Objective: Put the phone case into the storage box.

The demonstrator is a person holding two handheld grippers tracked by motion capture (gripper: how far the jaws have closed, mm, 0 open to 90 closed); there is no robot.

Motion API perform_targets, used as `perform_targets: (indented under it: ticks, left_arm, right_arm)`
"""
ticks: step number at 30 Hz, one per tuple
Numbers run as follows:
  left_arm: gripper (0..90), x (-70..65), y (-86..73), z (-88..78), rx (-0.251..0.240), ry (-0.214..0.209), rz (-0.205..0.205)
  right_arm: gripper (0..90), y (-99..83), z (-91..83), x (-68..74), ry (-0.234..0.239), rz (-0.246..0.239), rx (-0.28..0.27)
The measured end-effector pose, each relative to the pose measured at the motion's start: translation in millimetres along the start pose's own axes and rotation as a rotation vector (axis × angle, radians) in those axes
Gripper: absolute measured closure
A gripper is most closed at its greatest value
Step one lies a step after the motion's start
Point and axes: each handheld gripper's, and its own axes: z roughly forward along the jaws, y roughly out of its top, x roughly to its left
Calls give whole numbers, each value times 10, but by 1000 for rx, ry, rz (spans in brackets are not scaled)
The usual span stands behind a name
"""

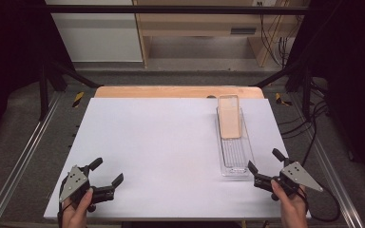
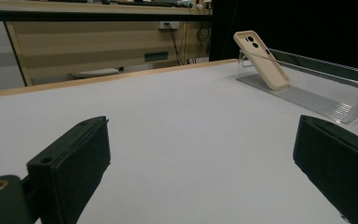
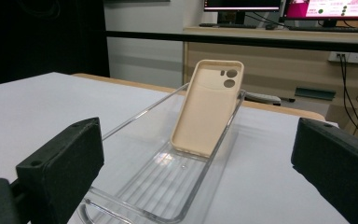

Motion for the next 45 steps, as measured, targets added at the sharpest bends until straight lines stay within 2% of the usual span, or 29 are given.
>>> perform_targets:
  ticks: [16,20,31,45]
  left_arm:
    - [35,0,-1,3,-1,0,1]
    - [35,0,0,3,-3,-1,0]
    - [35,-2,2,4,-6,-5,0]
    - [35,-6,5,6,-11,-9,-6]
  right_arm:
    - [21,-21,116,126,59,6,-31]
    - [21,-4,159,167,76,-10,-35]
    - [22,25,263,241,92,17,-24]
    - [23,-42,294,234,104,43,10]
